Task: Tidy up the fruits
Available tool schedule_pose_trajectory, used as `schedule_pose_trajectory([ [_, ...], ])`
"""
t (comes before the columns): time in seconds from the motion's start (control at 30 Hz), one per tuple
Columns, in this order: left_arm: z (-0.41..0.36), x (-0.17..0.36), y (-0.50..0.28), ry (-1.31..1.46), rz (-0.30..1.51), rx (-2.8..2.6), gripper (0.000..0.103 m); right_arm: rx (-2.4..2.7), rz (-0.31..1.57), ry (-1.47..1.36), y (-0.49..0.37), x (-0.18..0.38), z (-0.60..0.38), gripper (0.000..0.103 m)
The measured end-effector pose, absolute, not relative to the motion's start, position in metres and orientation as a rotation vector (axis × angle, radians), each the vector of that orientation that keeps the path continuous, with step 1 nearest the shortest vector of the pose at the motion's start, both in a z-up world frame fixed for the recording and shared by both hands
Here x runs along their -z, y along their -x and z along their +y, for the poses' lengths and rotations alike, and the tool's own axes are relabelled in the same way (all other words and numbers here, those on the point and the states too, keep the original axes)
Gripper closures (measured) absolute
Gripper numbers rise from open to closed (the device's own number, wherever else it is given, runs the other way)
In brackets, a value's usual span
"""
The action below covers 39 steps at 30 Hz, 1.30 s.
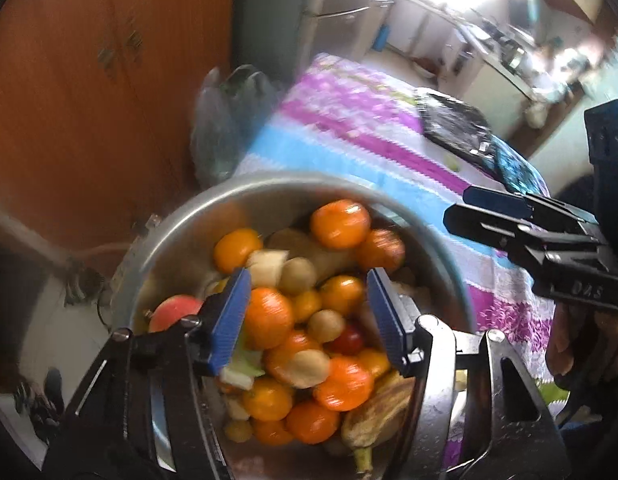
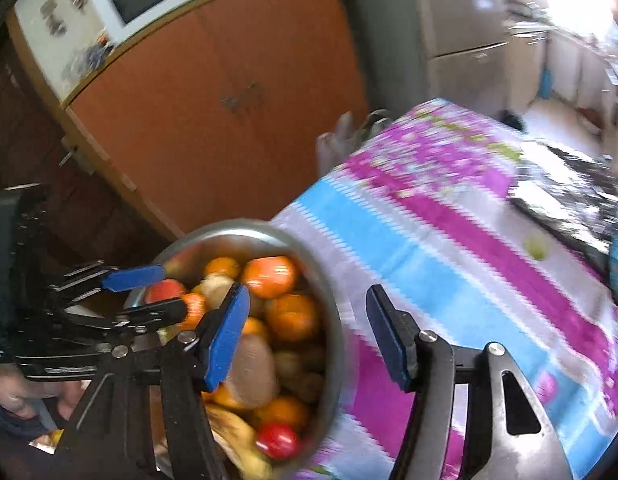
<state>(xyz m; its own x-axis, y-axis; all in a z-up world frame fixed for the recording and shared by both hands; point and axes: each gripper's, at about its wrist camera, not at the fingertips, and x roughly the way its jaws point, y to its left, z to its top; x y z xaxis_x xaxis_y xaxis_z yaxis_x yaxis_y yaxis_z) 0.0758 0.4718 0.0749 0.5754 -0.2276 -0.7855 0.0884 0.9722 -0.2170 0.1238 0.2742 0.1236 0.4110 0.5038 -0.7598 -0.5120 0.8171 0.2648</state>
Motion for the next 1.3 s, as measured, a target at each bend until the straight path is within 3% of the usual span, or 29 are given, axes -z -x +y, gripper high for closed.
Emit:
schedule_pose_trajectory([
  [0.13,0.411,-0.101,-0.069,0.064,0.866,0.367,0.042,-0.478,0.889,0.035,-0.106,-0.124,0.210,0.028],
  [0.27,0.334,-0.103,-0.057,-0.019,0.852,0.563,0.036,-0.317,0.954,0.023,-0.091,-0.100,0.139,0.023],
  [0.47,0.248,-0.044,-0.056,-0.057,0.996,0.703,0.036,-0.141,1.079,-0.005,-0.049,-0.054,0.050,0.021],
  [0.73,0.213,0.035,-0.068,-0.099,1.067,0.567,0.035,-0.070,1.122,-0.036,-0.021,-0.007,-0.001,0.017],
  [0.83,0.203,0.038,-0.060,-0.164,0.957,0.550,0.018,-0.060,1.096,-0.037,-0.015,0.000,-0.009,0.014],
  [0.9,0.195,0.045,-0.055,-0.193,0.922,0.587,0.000,-0.076,1.077,-0.028,-0.011,0.003,-0.010,0.004],
  [0.97,0.188,0.048,-0.050,-0.253,0.885,0.564,0.000,-0.085,1.058,-0.024,-0.009,0.005,-0.007,0.000],
  [1.3,0.189,0.050,-0.046,-0.250,0.846,0.544,0.000,-0.071,0.974,0.075,0.005,0.011,0.006,0.000],
])
